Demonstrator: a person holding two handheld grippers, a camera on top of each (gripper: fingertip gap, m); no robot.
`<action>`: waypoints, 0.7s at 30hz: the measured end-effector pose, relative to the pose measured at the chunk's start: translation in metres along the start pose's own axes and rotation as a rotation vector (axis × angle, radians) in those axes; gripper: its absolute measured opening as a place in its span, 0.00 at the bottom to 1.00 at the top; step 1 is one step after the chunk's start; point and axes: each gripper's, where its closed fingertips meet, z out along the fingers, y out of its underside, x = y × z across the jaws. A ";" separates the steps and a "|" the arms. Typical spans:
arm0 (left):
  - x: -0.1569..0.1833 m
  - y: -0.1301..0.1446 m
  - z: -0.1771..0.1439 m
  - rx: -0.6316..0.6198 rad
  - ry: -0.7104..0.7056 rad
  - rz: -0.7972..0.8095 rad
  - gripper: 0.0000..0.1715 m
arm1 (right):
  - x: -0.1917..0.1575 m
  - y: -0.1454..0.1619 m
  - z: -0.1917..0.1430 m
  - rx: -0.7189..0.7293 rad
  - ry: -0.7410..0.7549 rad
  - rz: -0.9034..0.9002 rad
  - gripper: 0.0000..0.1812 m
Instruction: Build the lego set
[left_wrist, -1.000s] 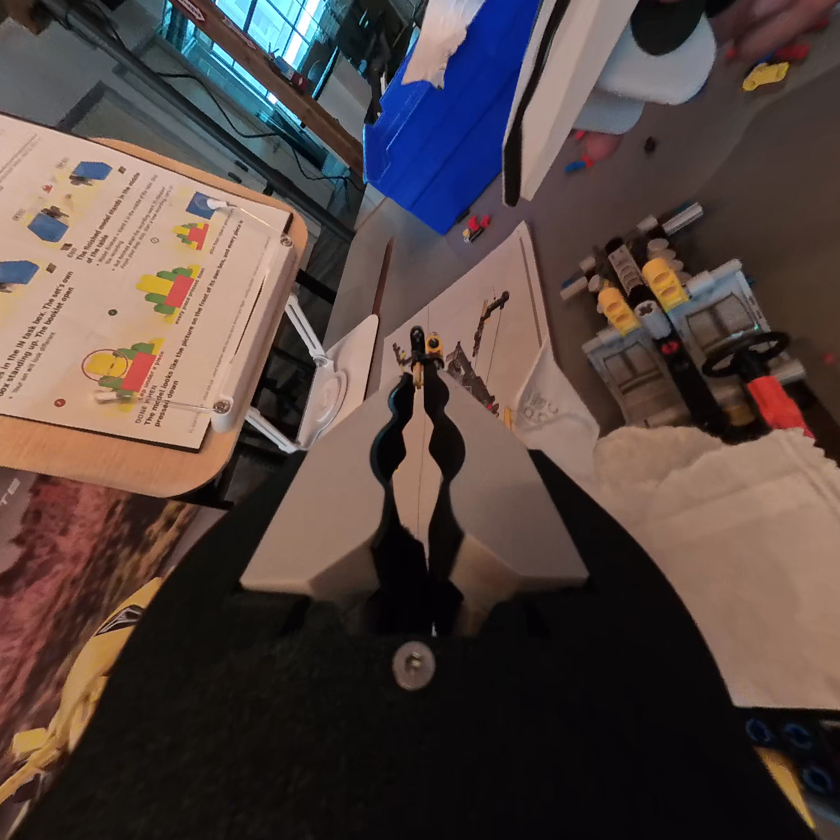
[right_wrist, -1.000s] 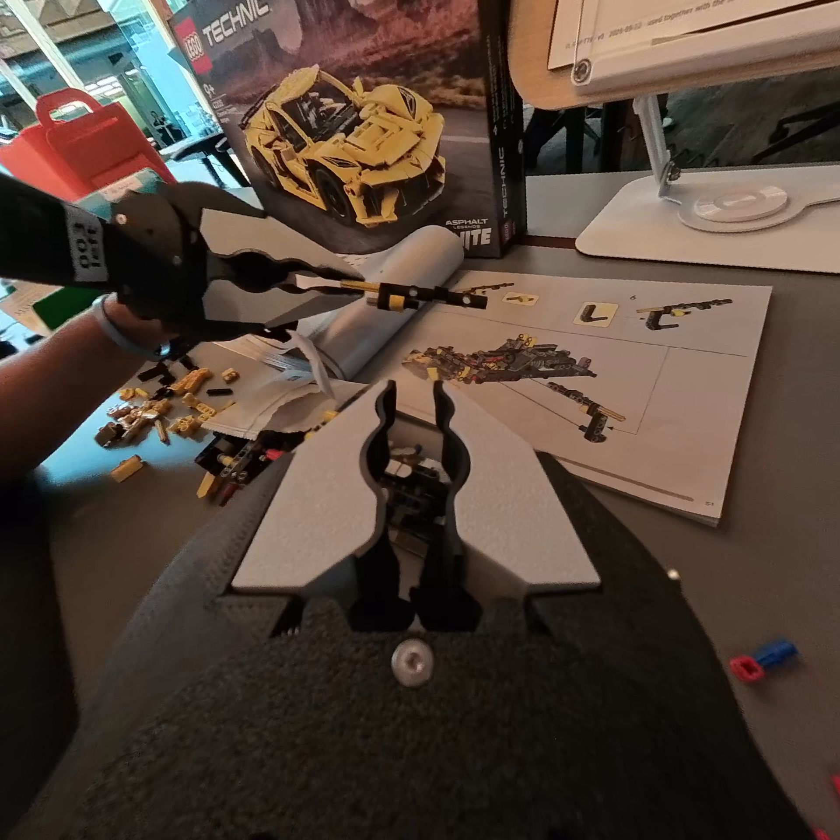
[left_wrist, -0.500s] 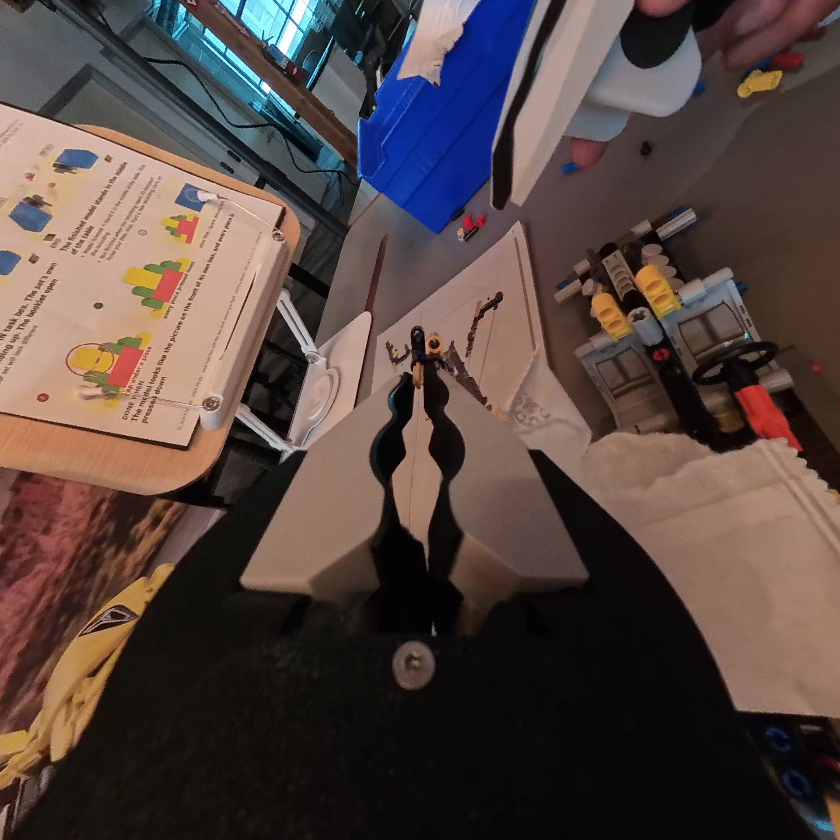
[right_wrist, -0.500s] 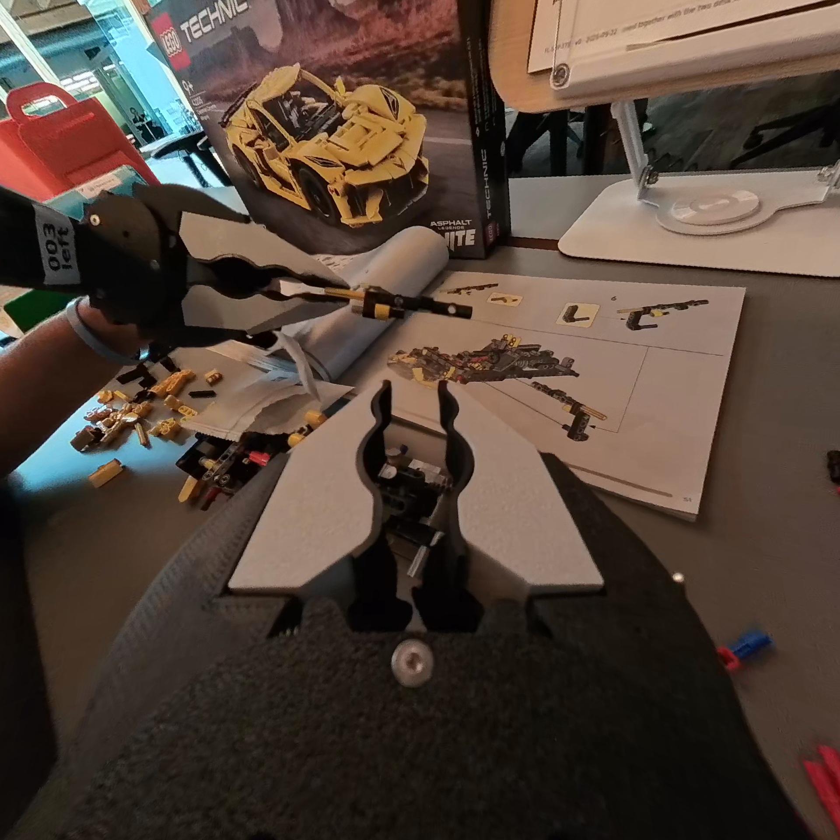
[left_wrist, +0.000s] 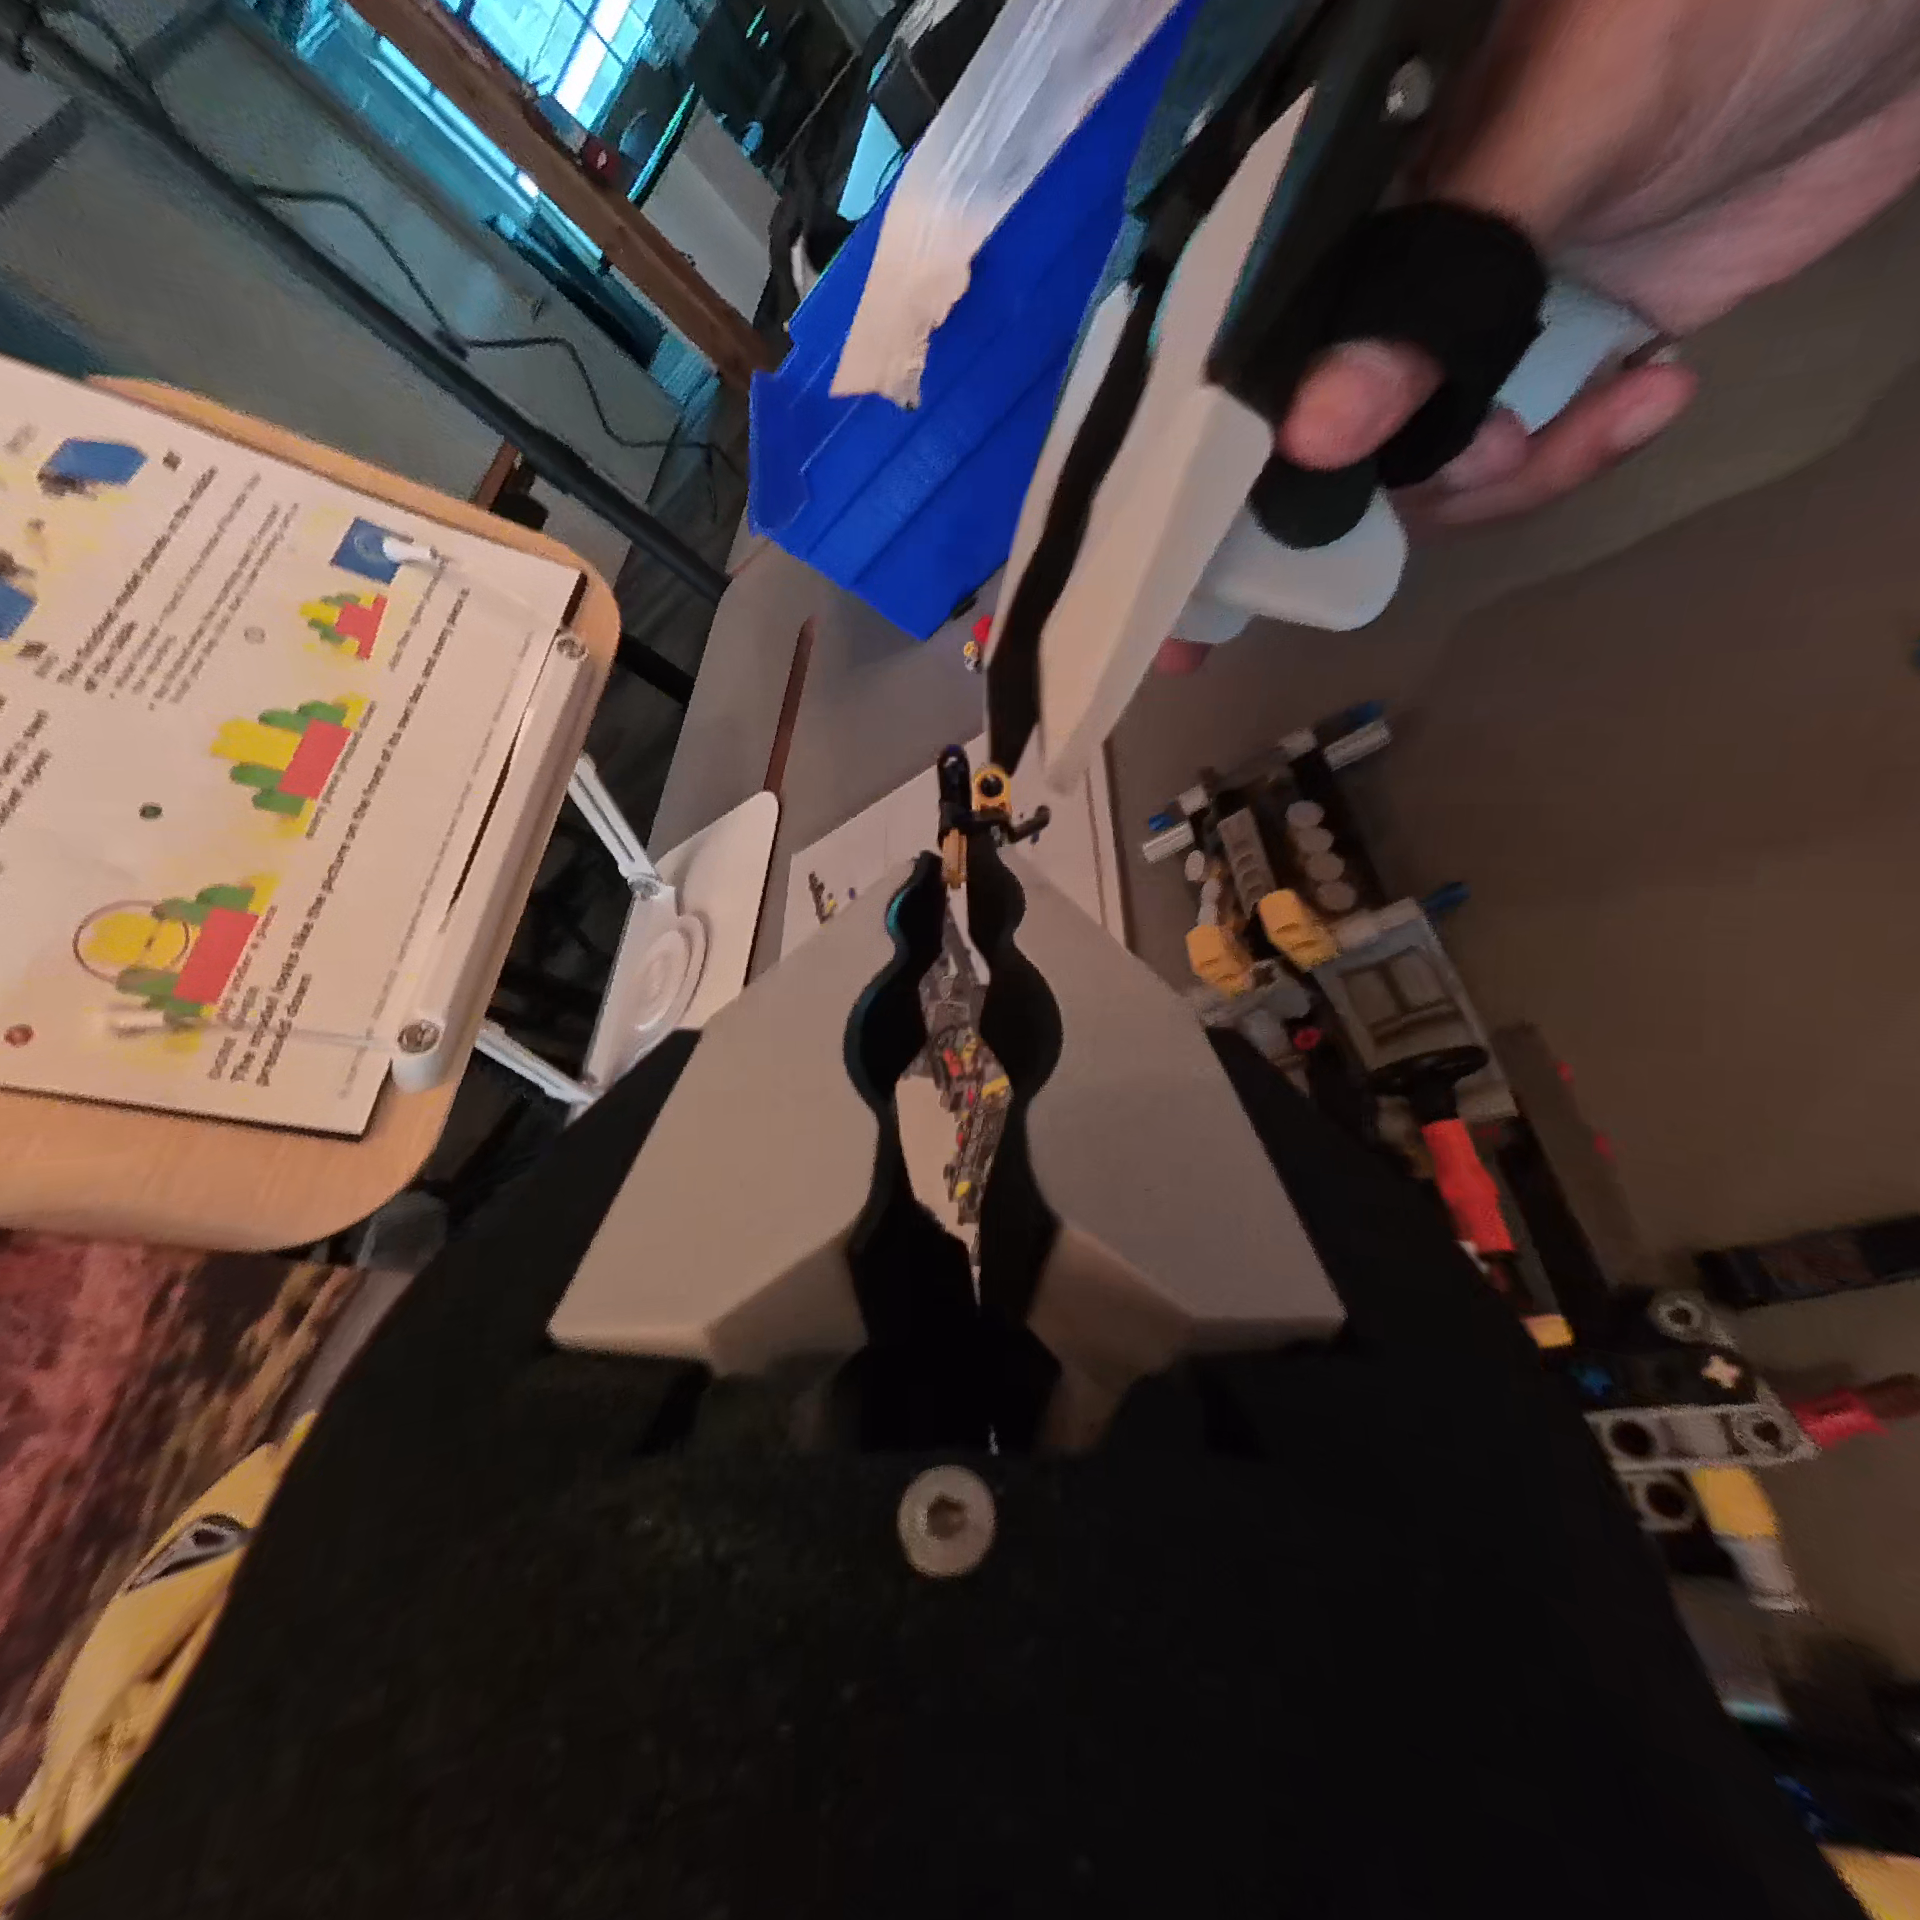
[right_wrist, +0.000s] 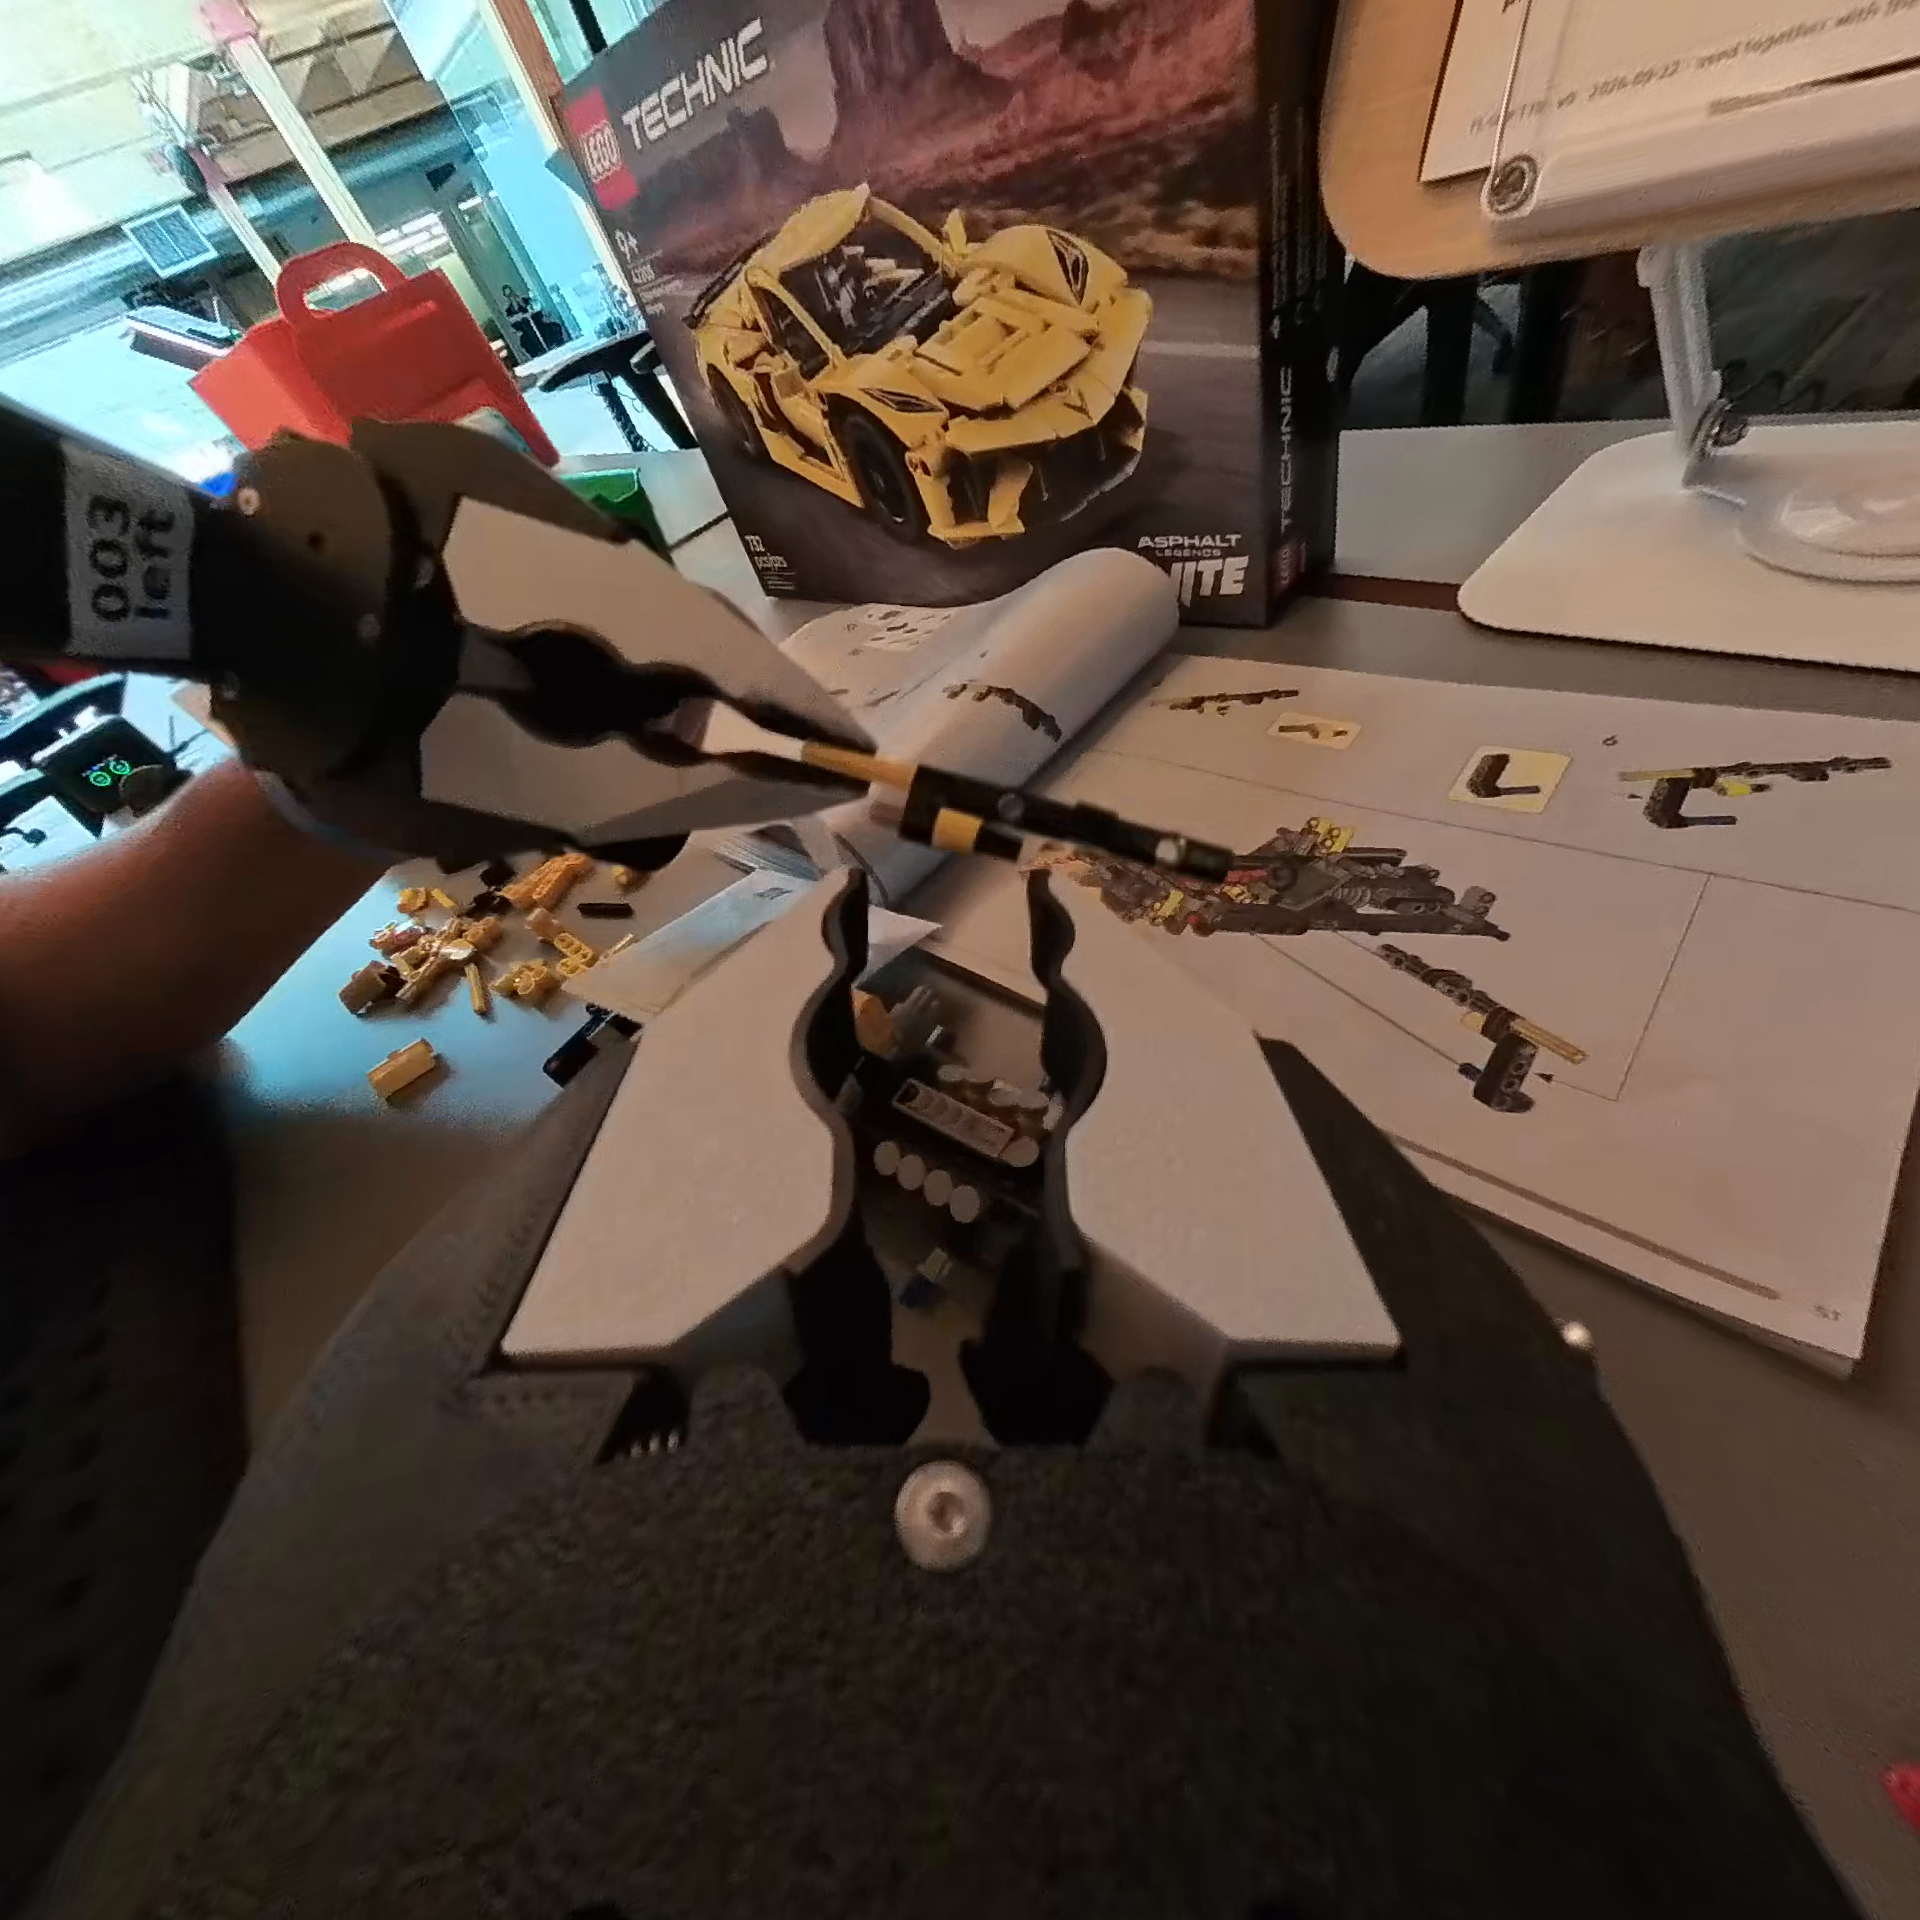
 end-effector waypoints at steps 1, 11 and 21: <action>0.003 -0.004 0.001 0.000 0.003 0.018 0.01 | -0.002 -0.001 0.000 0.007 -0.008 -0.001 0.17; 0.021 -0.025 -0.003 -0.063 -0.028 0.110 0.01 | -0.011 0.008 -0.011 -0.037 -0.054 0.067 0.13; 0.113 0.010 -0.074 -0.362 -0.011 -0.373 0.23 | -0.036 0.092 -0.065 -0.464 0.172 -0.028 0.13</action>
